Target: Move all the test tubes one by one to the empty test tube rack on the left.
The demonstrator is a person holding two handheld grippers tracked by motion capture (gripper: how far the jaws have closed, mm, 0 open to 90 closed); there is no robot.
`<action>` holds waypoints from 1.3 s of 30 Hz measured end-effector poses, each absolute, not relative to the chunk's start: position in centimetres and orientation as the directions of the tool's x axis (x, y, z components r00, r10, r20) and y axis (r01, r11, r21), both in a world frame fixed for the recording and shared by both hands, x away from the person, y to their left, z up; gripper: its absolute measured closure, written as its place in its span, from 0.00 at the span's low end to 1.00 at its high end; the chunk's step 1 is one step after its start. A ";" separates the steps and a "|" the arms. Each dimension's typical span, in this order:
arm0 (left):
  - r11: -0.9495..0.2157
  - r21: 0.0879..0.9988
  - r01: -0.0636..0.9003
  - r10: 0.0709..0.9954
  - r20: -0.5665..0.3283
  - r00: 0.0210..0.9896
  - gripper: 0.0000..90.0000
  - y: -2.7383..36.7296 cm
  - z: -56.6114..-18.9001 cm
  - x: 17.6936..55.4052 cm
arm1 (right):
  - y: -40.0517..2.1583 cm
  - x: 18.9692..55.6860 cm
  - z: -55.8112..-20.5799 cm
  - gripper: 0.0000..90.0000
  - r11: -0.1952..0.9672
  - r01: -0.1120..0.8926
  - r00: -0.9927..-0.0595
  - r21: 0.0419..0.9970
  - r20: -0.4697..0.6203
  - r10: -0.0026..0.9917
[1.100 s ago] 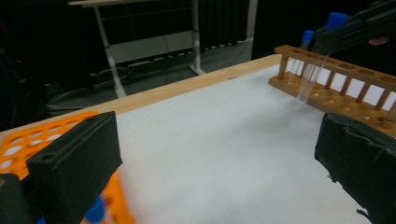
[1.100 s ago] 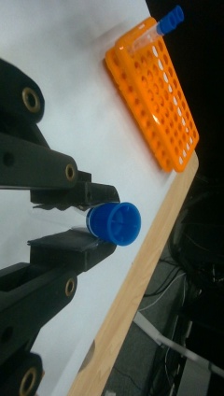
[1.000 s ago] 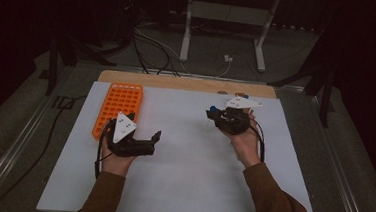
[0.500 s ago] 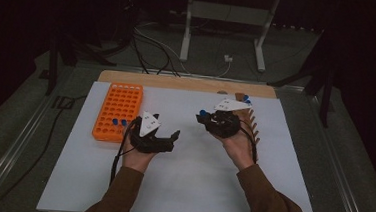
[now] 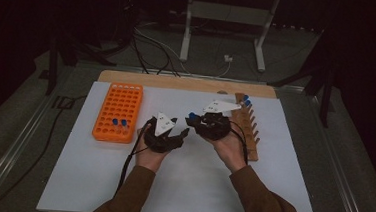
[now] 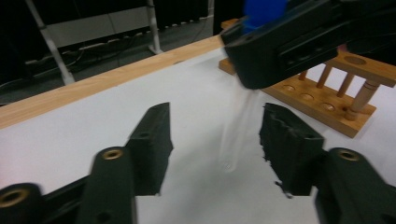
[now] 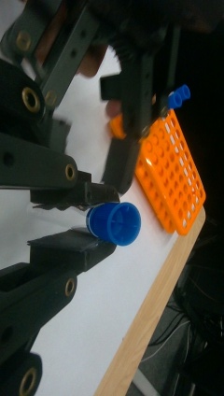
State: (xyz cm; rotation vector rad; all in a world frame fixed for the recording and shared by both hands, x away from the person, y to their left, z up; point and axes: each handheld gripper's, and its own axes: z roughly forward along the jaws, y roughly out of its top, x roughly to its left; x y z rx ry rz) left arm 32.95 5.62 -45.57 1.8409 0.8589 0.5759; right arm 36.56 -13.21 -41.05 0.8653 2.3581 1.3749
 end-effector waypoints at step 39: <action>-0.163 0.928 0.335 0.799 -0.075 0.597 0.87 9.2 -45.3 33.0 | -18.8 36.8 -40.8 0.09 0.248 0.410 -0.694 0.878 0.123 0.709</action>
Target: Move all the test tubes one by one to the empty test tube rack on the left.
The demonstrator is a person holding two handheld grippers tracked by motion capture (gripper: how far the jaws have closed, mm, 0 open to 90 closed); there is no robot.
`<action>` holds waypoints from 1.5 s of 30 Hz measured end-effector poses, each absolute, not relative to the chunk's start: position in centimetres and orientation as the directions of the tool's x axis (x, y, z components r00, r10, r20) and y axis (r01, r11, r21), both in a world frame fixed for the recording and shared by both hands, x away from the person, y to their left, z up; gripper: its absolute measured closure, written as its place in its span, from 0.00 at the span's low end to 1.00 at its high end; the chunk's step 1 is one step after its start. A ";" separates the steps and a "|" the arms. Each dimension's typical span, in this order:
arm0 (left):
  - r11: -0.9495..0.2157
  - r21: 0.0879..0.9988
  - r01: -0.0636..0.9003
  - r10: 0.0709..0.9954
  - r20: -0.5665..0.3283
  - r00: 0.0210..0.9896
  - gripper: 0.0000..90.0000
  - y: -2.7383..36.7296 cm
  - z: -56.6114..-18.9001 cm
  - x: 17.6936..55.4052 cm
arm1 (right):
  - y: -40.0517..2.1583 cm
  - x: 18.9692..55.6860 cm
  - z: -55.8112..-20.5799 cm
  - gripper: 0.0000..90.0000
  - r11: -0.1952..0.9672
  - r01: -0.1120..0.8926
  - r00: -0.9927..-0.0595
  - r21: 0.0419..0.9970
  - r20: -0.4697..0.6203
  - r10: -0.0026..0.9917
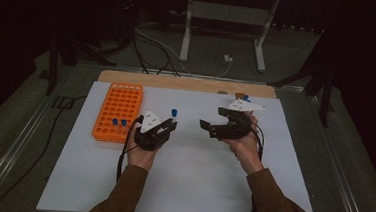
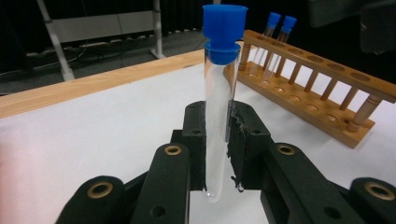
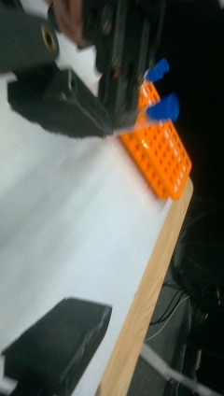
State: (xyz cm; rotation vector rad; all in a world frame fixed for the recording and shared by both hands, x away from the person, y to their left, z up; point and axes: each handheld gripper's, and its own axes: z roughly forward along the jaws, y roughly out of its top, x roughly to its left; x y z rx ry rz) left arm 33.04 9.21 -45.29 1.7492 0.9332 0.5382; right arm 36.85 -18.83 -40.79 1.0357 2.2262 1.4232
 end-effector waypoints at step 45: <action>-0.052 0.951 0.304 0.829 -0.128 0.545 0.87 19.1 -42.8 29.8 | -28.2 36.3 -42.6 0.00 0.131 0.408 -0.519 0.904 0.112 0.847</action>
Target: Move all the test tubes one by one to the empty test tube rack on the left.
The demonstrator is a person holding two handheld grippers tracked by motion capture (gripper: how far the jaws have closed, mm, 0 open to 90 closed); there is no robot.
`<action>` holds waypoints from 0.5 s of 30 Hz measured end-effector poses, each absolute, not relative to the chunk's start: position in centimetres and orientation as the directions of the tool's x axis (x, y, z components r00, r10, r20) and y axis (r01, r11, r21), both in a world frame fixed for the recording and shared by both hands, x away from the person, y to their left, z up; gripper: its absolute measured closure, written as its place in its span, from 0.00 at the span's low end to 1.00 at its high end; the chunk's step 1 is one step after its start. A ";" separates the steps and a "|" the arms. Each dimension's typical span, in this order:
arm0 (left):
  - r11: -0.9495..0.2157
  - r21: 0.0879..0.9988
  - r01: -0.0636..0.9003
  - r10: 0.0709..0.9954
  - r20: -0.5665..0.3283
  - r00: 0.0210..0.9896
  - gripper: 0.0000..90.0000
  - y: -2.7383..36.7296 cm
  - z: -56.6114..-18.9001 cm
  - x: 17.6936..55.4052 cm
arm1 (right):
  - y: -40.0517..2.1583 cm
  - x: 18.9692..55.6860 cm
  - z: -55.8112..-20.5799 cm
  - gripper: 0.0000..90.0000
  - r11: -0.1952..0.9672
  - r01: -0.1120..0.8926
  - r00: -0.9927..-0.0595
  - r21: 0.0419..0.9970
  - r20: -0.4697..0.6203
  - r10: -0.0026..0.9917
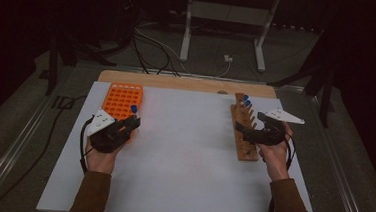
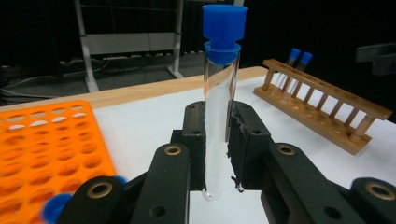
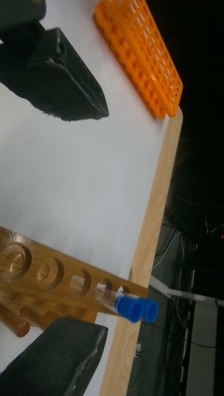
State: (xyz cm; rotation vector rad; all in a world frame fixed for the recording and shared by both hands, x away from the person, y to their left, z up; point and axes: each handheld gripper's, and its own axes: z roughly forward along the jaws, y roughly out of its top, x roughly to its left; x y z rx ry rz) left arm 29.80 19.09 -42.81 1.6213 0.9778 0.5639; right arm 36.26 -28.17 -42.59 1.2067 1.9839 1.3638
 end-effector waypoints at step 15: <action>-0.016 0.955 0.295 0.854 -0.140 0.500 0.87 22.3 -42.6 29.4 | -29.0 35.9 -42.7 0.00 0.076 0.415 -0.500 0.907 0.157 0.851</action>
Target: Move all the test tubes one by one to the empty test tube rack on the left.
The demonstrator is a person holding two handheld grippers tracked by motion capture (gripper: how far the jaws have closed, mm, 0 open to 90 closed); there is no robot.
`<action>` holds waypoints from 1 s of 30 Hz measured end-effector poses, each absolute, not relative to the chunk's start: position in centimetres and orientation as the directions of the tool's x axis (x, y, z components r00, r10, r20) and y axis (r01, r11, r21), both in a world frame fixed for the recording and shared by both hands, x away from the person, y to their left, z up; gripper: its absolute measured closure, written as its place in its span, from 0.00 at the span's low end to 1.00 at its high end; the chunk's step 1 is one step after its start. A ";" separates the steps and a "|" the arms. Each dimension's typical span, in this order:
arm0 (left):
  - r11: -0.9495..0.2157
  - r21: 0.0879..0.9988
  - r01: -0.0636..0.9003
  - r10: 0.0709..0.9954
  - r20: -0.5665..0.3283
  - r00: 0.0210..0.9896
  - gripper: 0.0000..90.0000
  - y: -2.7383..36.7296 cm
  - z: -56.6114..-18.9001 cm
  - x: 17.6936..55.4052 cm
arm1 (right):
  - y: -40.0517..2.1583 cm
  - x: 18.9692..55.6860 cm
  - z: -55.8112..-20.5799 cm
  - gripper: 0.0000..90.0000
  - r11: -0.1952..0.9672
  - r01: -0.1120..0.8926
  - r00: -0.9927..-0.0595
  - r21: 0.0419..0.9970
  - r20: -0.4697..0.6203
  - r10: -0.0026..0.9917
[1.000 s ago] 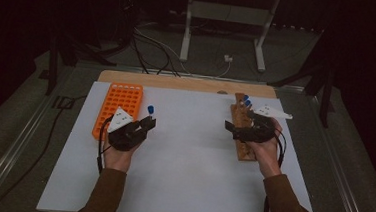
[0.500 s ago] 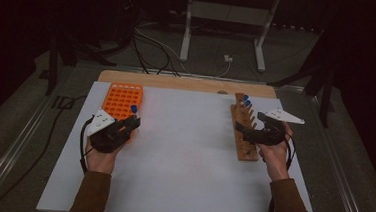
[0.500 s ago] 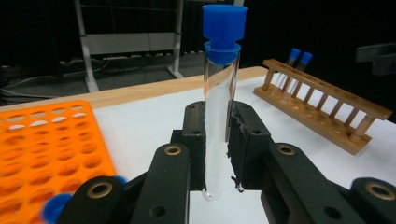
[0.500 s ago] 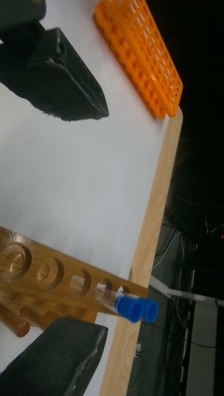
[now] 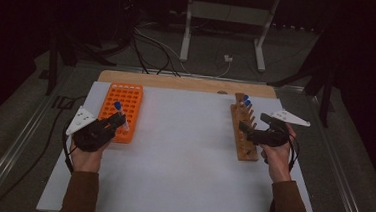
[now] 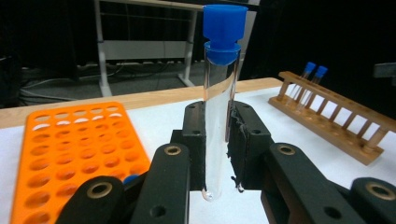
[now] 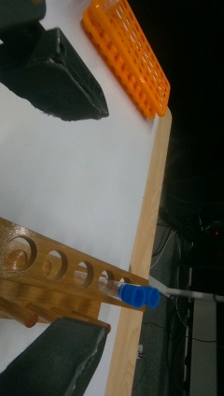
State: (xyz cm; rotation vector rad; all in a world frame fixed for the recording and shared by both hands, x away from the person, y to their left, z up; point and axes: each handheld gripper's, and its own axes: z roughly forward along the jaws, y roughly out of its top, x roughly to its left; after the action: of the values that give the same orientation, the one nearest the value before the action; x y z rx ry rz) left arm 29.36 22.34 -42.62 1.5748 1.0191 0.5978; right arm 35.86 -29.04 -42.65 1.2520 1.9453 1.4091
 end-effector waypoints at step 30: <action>0.038 0.951 0.305 0.943 -0.135 0.304 0.87 26.3 -45.2 30.0 | -29.0 35.8 -43.1 0.00 0.063 0.421 -0.494 0.905 0.171 0.852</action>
State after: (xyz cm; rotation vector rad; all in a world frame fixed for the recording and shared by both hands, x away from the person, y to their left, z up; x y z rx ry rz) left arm 29.98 26.32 -45.24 1.4912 1.2071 0.7415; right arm 35.84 -29.00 -43.11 1.2675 1.9385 1.4180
